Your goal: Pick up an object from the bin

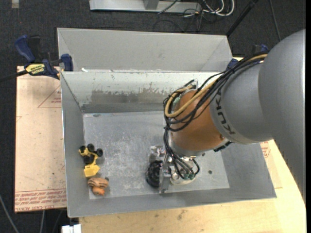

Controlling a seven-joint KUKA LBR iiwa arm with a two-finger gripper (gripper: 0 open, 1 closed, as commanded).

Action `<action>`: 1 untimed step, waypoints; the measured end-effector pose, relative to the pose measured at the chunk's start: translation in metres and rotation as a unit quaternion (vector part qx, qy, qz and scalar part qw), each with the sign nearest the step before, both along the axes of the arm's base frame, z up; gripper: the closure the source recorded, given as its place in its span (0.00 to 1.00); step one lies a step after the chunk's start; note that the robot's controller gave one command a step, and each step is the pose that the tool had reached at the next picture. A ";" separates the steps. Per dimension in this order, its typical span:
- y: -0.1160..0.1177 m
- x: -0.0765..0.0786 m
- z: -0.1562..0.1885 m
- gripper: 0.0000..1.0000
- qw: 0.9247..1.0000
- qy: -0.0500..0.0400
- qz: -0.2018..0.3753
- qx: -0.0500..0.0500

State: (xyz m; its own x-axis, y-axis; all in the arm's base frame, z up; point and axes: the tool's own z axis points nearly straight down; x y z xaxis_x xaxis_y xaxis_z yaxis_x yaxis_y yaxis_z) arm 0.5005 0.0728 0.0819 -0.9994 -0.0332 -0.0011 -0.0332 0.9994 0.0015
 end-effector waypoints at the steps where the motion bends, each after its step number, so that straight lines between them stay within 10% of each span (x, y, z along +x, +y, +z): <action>1: 0.001 -0.002 0.052 1.00 1.000 0.004 0.003 0.000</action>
Offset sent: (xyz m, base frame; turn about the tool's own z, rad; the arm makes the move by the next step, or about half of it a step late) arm 0.0802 -0.0489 -0.0020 -0.0323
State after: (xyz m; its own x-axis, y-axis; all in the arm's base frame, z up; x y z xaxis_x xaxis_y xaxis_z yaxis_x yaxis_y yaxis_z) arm 0.4989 0.0734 0.1341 -0.9992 -0.0390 0.0060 -0.0390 0.9992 0.0008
